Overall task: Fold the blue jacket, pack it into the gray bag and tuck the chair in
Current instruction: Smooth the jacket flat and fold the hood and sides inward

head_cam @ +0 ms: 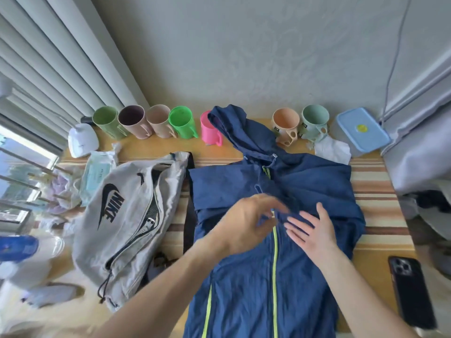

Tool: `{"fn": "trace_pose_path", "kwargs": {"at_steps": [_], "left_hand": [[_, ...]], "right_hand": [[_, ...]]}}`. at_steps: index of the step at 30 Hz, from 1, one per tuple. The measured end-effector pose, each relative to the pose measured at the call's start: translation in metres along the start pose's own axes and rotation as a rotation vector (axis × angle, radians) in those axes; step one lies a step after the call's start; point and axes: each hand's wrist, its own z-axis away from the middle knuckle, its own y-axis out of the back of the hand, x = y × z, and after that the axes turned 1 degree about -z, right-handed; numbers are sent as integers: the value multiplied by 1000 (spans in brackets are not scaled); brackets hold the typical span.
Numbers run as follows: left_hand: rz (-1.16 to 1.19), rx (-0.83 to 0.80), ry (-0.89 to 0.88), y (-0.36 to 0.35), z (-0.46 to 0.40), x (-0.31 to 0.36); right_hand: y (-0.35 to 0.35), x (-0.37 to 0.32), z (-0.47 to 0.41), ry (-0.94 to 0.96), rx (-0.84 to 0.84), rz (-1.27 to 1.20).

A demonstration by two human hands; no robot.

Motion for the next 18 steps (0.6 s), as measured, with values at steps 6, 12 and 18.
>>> {"fn": "trace_pose_path", "kwargs": {"at_steps": [6,12,18], "left_hand": [[-504,331,376,-9,44,-109],[-758,84,410,-19,43,-159],[-767,208,370,-2,69,-172]], "right_hand": [[14,11,-28,906,225,970],[-38,34,-78,1189,-190,1957],[-15,-31,-71,741,116,636]]}}
